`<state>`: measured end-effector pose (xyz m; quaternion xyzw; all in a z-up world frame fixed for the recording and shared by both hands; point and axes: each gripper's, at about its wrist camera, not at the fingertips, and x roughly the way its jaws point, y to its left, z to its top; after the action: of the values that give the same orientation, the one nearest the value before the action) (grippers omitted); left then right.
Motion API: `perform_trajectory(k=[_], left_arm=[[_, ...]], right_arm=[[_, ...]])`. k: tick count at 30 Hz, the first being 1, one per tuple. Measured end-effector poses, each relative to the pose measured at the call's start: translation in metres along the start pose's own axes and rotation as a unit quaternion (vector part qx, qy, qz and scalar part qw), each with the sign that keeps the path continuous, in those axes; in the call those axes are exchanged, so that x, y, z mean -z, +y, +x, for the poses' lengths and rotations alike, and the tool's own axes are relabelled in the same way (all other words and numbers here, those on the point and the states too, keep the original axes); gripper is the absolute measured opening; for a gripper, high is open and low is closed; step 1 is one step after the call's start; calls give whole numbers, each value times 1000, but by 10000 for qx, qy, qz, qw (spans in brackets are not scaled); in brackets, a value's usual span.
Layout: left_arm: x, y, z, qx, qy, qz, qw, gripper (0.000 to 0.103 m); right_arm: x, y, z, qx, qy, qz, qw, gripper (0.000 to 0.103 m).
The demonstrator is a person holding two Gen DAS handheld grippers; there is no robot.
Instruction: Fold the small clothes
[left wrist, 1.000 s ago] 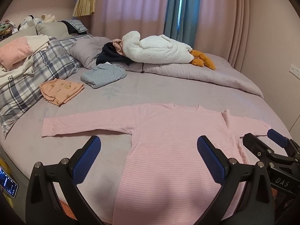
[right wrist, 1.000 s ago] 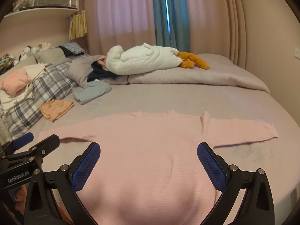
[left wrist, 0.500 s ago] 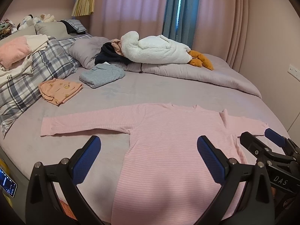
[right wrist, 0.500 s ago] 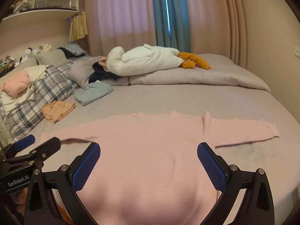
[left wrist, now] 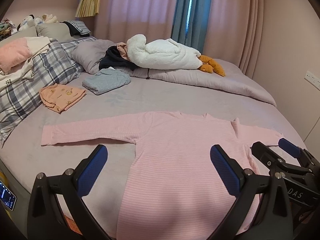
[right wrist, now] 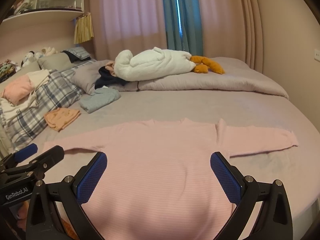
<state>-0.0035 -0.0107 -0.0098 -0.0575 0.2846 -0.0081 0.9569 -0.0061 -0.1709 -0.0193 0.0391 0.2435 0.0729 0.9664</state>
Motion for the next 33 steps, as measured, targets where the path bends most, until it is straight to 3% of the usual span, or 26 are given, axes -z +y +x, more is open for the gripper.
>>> perform_trajectory(k=[33], left_arm=[[2, 10, -3, 23, 52, -102, 9999, 103]], right_arm=[[4, -1, 0, -24, -1, 98, 9999, 102]])
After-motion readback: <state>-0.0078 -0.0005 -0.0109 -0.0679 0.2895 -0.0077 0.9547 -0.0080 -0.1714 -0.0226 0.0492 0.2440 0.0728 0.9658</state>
